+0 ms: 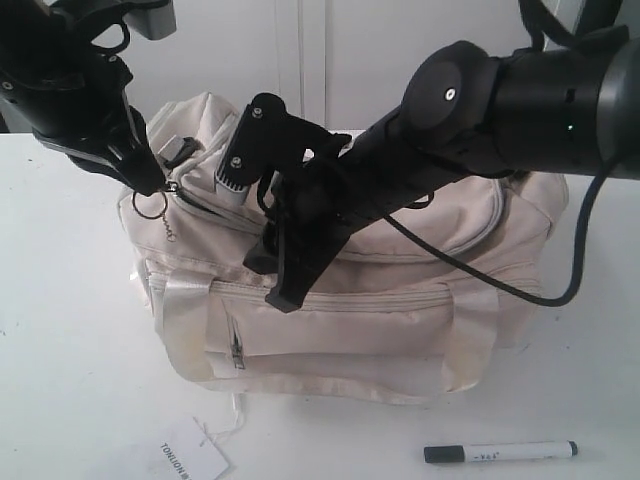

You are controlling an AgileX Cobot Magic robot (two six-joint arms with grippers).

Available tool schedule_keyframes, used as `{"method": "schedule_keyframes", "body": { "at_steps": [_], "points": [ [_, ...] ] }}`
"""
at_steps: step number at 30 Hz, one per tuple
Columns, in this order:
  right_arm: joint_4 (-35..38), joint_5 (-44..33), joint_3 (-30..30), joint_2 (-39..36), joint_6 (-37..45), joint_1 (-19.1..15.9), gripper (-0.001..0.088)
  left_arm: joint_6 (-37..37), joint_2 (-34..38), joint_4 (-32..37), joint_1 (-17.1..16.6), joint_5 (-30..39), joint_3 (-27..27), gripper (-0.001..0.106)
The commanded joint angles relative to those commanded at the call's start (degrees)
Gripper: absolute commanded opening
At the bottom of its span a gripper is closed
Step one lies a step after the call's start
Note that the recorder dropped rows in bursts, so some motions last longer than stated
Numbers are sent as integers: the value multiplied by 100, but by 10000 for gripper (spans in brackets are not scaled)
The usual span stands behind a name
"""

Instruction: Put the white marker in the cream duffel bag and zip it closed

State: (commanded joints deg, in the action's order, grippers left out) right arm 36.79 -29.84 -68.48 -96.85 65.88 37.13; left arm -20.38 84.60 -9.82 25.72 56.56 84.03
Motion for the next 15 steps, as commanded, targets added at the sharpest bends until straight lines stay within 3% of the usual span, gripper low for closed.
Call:
{"method": "schedule_keyframes", "body": {
  "at_steps": [8, 10, 15],
  "points": [
    [0, 33, 0, 0, -178, 0, 43, 0, 0, 2, 0, 36, 0, 0],
    [0, 33, 0, 0, -178, 0, -2, 0, 0, 12, 0, 38, 0, 0],
    [0, 42, 0, 68, -178, 0, 0, -85, 0, 304, 0, 3, 0, 0]
  ]
}}
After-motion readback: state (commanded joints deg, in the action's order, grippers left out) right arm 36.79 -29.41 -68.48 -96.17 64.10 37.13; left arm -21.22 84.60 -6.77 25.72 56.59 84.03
